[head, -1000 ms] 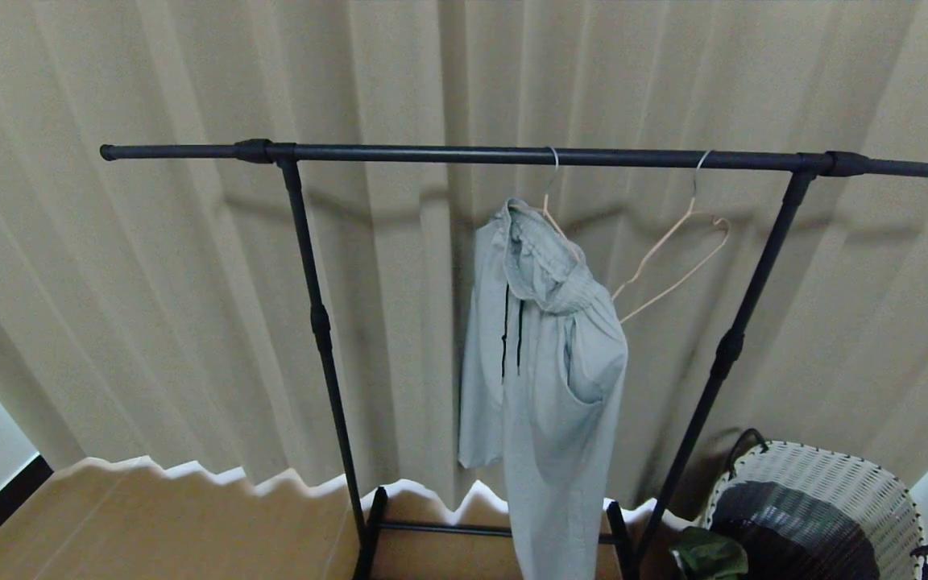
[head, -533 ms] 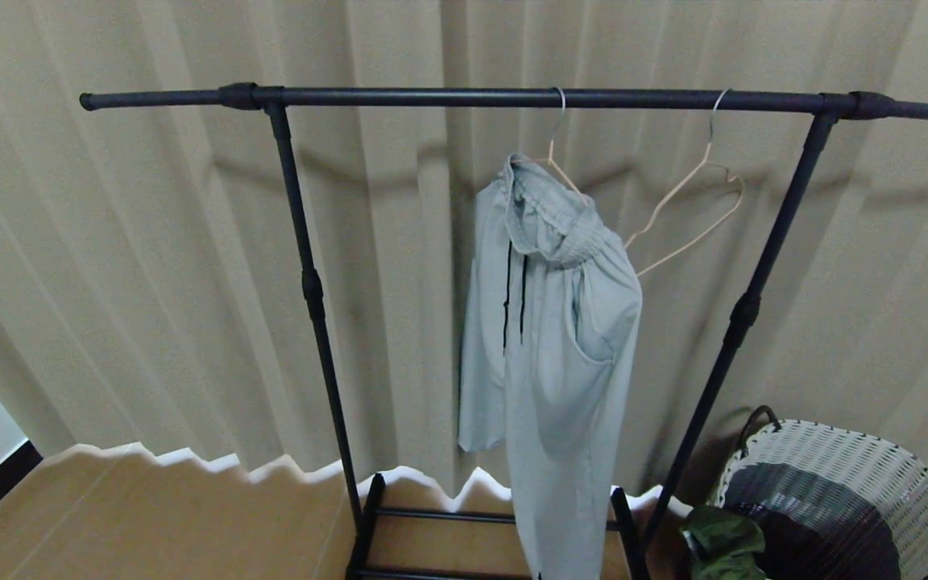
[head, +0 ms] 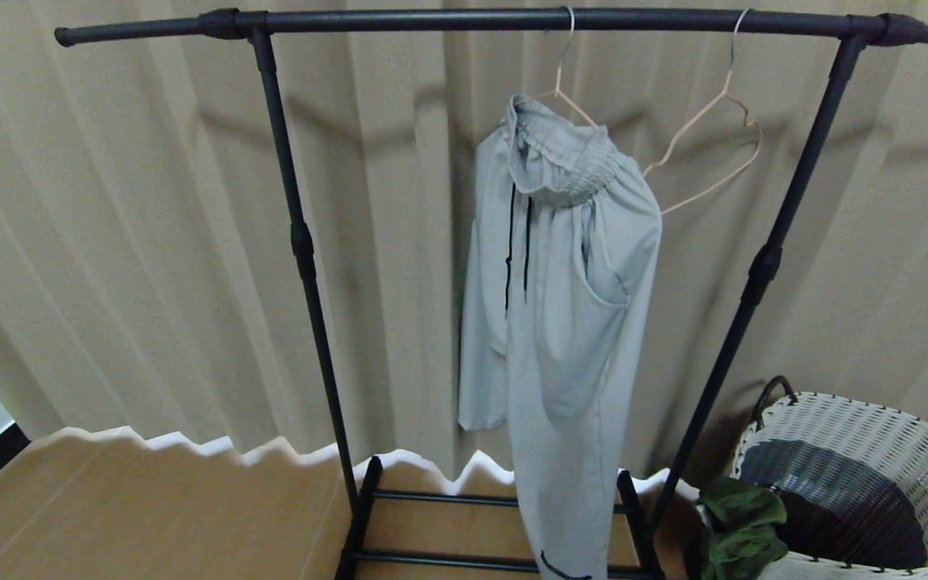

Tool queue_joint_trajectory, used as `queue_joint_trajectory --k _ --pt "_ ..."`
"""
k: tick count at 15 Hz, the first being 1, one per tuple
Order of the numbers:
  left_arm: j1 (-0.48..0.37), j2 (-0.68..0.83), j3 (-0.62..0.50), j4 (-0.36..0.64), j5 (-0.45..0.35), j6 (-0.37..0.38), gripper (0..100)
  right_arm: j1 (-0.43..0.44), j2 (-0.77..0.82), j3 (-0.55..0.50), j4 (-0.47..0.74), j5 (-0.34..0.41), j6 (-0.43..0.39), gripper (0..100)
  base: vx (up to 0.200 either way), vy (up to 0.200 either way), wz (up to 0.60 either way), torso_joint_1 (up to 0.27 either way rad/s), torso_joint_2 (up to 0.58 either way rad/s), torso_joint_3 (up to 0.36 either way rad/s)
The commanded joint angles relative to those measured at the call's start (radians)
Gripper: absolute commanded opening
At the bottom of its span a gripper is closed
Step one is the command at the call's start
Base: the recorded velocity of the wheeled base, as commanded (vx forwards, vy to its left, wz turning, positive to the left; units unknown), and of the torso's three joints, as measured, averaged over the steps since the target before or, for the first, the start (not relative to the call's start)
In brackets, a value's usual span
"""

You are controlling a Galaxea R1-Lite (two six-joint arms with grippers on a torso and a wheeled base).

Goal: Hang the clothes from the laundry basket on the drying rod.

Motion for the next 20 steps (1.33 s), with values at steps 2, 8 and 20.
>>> queue_joint_trajectory --k 2,8,20 --pt "0.000 -0.001 0.000 0.000 0.001 0.000 100 0.001 0.000 0.000 -0.001 -0.001 -0.001 100 0.000 0.000 0.00 -0.078 0.44 0.366" --pt "0.000 -0.001 0.000 0.000 -0.001 0.000 100 0.001 0.000 0.000 -0.003 0.001 -0.003 100 0.000 0.000 0.00 -0.011 0.18 0.161" --pt "0.000 -0.001 0.000 0.000 -0.001 0.000 100 0.001 0.000 0.000 -0.001 0.001 -0.003 100 0.000 -0.117 0.00 -0.003 0.05 0.035"
